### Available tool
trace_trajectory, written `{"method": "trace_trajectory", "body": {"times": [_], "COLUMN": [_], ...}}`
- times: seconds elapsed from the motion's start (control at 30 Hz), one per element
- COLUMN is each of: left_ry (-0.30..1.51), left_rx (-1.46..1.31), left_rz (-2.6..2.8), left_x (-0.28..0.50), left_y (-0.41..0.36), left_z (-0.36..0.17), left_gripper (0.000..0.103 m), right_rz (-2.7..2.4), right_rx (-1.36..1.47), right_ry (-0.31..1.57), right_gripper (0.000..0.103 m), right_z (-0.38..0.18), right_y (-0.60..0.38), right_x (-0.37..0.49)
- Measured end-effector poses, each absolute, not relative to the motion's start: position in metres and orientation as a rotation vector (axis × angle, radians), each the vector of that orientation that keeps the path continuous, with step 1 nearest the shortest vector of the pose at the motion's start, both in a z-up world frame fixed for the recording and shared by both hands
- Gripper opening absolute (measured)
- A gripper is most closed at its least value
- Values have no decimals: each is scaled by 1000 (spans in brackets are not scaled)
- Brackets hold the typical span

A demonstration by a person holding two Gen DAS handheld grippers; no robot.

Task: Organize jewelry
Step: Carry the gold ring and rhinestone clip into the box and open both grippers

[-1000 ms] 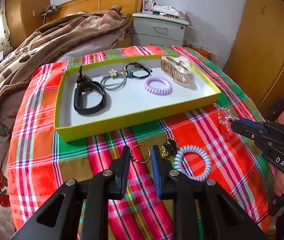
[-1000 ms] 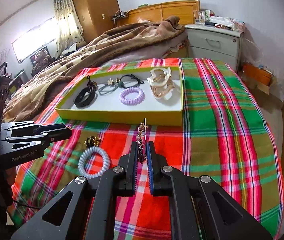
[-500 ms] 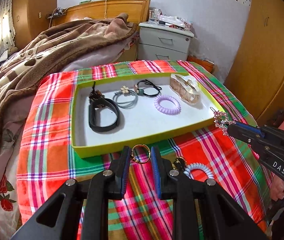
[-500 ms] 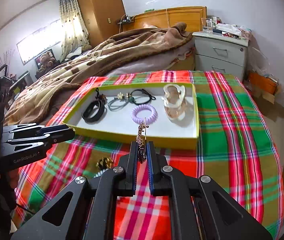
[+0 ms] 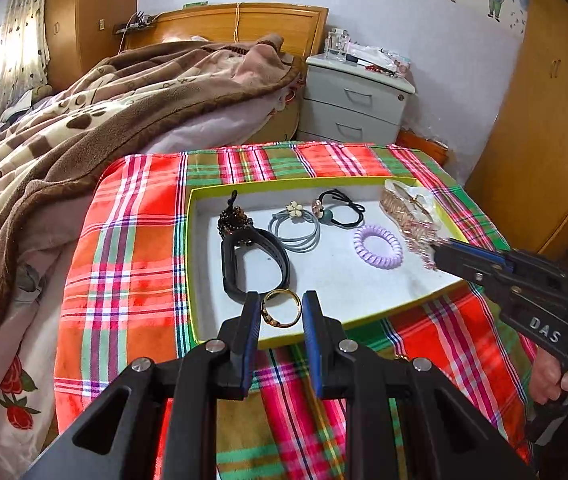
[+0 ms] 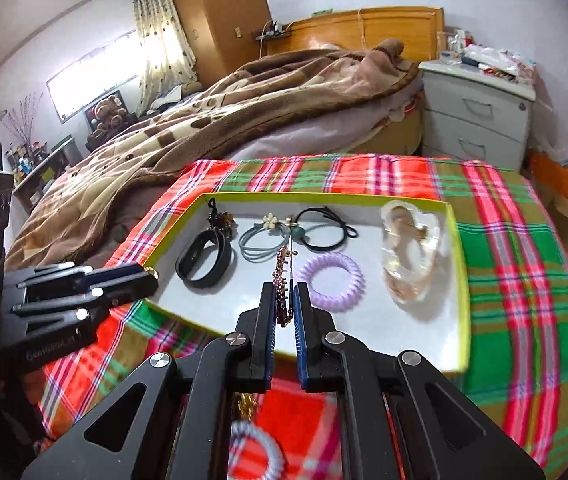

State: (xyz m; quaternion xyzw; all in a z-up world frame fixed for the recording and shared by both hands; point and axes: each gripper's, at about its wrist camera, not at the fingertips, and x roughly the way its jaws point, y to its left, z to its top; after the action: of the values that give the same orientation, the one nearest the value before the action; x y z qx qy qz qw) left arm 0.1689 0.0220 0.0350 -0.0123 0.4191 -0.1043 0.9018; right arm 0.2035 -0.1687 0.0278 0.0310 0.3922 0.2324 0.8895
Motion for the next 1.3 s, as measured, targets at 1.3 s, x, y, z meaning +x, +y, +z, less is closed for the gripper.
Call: {"method": "trace_trajectory", "body": {"times": [1.3], "left_ry": [998], "left_rx": [-33], "left_rz": [-239], "left_x": [214], "left_y": [3], "left_z": [-8], "left_gripper": [22], "right_rz": [501], "right_rx": [58], "right_ry": [948], "right_gripper": [9], "right_z": [-12], "right_y": [-138], "right_x": [258]}}
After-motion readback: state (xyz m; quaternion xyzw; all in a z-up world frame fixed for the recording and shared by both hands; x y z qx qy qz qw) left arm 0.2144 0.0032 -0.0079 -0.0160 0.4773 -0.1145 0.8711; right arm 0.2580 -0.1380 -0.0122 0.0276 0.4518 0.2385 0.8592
